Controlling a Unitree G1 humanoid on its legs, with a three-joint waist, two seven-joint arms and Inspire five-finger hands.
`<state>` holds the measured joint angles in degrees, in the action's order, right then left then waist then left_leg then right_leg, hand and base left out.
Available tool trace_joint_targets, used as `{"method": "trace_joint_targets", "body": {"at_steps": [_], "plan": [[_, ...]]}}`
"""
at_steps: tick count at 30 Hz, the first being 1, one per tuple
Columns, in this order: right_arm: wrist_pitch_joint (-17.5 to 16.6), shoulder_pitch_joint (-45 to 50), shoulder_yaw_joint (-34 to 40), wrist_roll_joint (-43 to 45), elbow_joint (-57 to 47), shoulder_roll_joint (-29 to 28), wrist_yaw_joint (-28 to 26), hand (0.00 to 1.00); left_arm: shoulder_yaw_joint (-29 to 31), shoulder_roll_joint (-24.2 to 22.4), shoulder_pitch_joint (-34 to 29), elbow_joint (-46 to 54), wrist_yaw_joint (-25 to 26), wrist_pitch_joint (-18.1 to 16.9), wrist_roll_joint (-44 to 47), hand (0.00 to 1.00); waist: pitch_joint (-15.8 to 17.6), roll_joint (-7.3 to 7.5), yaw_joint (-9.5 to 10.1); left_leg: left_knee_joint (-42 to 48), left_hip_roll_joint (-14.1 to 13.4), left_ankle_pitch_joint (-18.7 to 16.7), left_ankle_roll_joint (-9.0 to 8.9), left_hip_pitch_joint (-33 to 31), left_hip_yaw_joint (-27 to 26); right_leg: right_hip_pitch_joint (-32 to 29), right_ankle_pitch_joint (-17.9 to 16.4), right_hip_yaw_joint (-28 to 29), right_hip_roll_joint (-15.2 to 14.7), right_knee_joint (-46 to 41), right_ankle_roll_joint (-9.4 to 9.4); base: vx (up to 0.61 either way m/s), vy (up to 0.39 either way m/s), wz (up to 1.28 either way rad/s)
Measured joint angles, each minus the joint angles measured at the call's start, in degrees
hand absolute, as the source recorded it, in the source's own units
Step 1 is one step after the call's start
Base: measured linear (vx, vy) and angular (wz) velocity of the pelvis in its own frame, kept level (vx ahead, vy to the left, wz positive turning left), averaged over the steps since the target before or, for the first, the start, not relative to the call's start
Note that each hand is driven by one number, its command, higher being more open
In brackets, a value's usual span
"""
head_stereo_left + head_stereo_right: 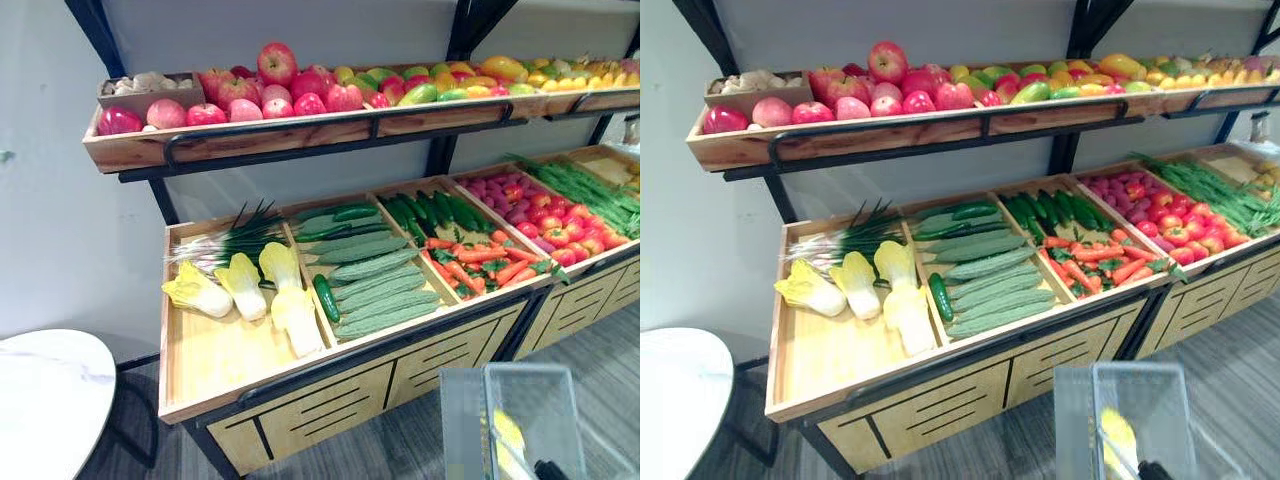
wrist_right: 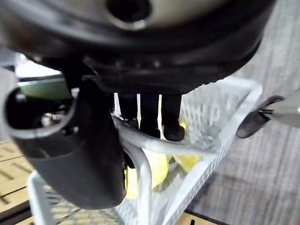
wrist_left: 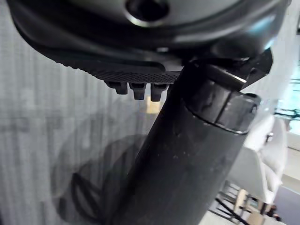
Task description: Pick vegetable in the basket
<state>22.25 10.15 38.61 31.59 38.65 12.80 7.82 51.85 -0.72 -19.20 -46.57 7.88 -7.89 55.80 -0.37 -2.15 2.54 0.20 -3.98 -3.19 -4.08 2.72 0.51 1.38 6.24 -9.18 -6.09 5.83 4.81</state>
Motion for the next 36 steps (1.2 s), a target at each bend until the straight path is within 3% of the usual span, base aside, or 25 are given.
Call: {"method": "trace_joint_targets", "body": {"at_steps": [4, 8, 12, 18, 23, 31, 36], "plan": [[0.0, -0.1, -1.8, 0.0, 7.3, -0.5, -0.1, 0.00, -7.5, -0.4, 0.7, -6.9, -2.3, 4.2, -1.6, 1.00, 0.5, -0.62, -0.61, 0.1, -0.4, -0.7, -0.36, 0.9, -0.4, 0.8, -0.3, 0.5, 0.4, -0.2, 0.12, 0.09, 0.004, -0.06], [-1.7, 0.4, -1.8, -0.1, 12.1, -2.4, -1.7, 0.00, -16.6, -1.0, 2.5, -11.4, -6.1, 8.5, -7.0, 1.00, 2.6, 0.26, -1.39, 0.2, -0.7, -1.8, -0.03, 3.2, -3.3, 1.6, -0.6, 3.2, 0.9, -0.2, 0.14, 0.10, 0.035, -0.35], [-5.3, 0.9, -2.9, -0.2, 16.0, -3.2, -3.6, 0.00, -23.6, -0.6, 5.3, -11.6, -8.6, 9.4, -10.6, 1.00, 4.2, 1.24, -2.89, 0.8, -0.7, -2.8, 0.09, 4.1, -5.5, 1.7, -0.5, 5.2, 0.9, -0.2, 0.24, 0.02, 0.043, -0.28], [-7.7, 2.0, -10.3, -2.9, 20.1, -6.4, -4.7, 0.00, -32.8, 2.0, 7.4, -13.4, -10.8, 9.5, -14.9, 1.00, 4.9, 0.65, -3.02, 1.2, -0.8, -3.4, 0.12, 4.7, -7.0, 1.6, -0.4, 6.8, 1.1, -0.3, 0.32, 0.00, 0.013, -0.13], [-9.9, 1.8, -14.4, -7.3, 21.3, -7.8, -6.1, 0.00, -37.4, 3.6, 7.3, -14.0, -13.4, 9.2, -15.1, 1.00, 5.0, 1.04, -2.90, 2.1, -1.3, -4.4, -0.07, 5.2, -9.0, 1.5, -0.4, 8.7, 1.7, -0.7, 0.32, -0.02, 0.004, -0.20], [-9.5, -0.7, -17.4, -8.9, 23.0, -7.3, -6.8, 0.00, -40.7, 5.6, 7.9, -15.7, -15.8, 9.3, -15.9, 1.00, 5.1, 2.13, -2.66, 2.1, -1.8, -5.2, -0.34, 6.3, -12.0, 0.7, -0.3, 11.6, 2.6, -0.8, 0.32, 0.01, -0.002, -0.20], [-9.7, -1.9, -17.4, -8.6, 23.2, -7.9, -7.4, 0.00, -41.9, 7.1, 8.4, -15.7, -16.0, 9.7, -18.0, 1.00, 5.6, 2.74, -2.68, 4.0, -2.3, -7.3, -0.23, 7.3, -17.2, -0.9, -0.1, 16.6, 3.7, -2.1, 0.44, 0.02, 0.024, -0.51]]}}
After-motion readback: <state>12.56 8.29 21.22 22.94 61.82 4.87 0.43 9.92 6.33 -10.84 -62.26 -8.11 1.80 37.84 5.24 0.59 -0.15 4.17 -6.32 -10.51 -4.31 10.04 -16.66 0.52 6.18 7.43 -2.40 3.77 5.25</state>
